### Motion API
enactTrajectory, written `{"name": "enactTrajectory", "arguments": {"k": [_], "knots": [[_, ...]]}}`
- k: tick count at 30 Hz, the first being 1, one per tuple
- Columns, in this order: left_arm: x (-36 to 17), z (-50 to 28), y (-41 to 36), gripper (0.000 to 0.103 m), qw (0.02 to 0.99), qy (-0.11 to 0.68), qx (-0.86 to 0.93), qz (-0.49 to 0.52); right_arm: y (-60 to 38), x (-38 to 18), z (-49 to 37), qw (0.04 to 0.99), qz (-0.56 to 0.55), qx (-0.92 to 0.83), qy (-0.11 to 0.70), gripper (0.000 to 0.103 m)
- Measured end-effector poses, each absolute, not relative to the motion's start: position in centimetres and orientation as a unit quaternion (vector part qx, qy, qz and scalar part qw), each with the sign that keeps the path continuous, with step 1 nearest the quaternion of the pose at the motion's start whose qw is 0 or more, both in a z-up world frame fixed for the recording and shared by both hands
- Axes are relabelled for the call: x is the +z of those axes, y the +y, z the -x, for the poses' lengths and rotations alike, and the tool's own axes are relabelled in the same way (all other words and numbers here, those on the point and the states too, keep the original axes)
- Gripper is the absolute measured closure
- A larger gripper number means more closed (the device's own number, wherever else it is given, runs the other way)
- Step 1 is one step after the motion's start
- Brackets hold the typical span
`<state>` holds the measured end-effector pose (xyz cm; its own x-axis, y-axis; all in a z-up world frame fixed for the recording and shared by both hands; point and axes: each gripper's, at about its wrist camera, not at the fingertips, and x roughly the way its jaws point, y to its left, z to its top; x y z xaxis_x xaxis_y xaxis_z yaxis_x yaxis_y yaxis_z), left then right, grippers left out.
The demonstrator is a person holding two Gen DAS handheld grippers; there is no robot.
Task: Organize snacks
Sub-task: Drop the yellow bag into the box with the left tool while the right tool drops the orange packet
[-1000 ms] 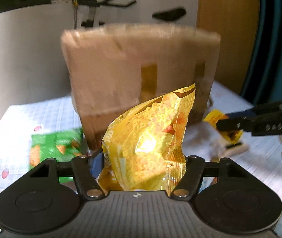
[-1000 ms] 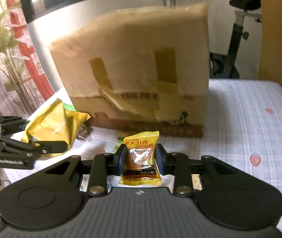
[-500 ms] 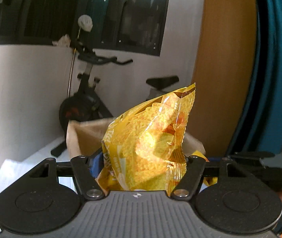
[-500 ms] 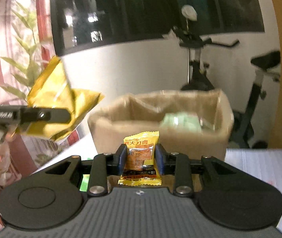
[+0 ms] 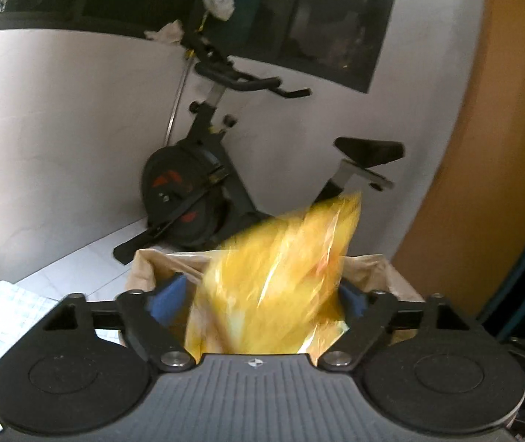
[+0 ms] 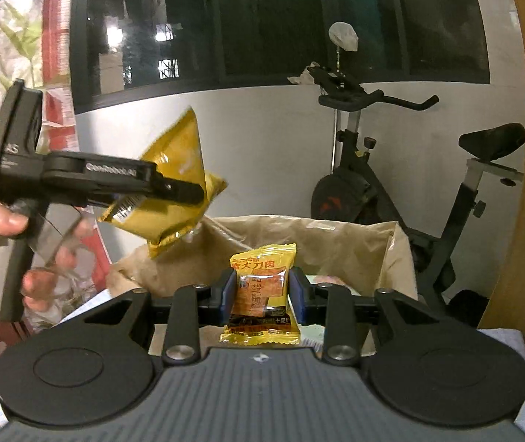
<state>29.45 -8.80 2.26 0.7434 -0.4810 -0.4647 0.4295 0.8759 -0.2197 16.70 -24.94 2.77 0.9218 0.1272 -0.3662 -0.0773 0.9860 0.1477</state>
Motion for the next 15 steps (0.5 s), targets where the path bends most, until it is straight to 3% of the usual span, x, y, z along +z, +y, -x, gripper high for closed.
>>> {"name": "enactTrajectory", "arguments": {"k": [15], "knots": [[1.7,-28.9,-5.6,0.017,0.939,0.259,-0.226,0.022,-22.4,1.2,-23.3,0.973,-0.057,0.071,0.211,0.069]]}}
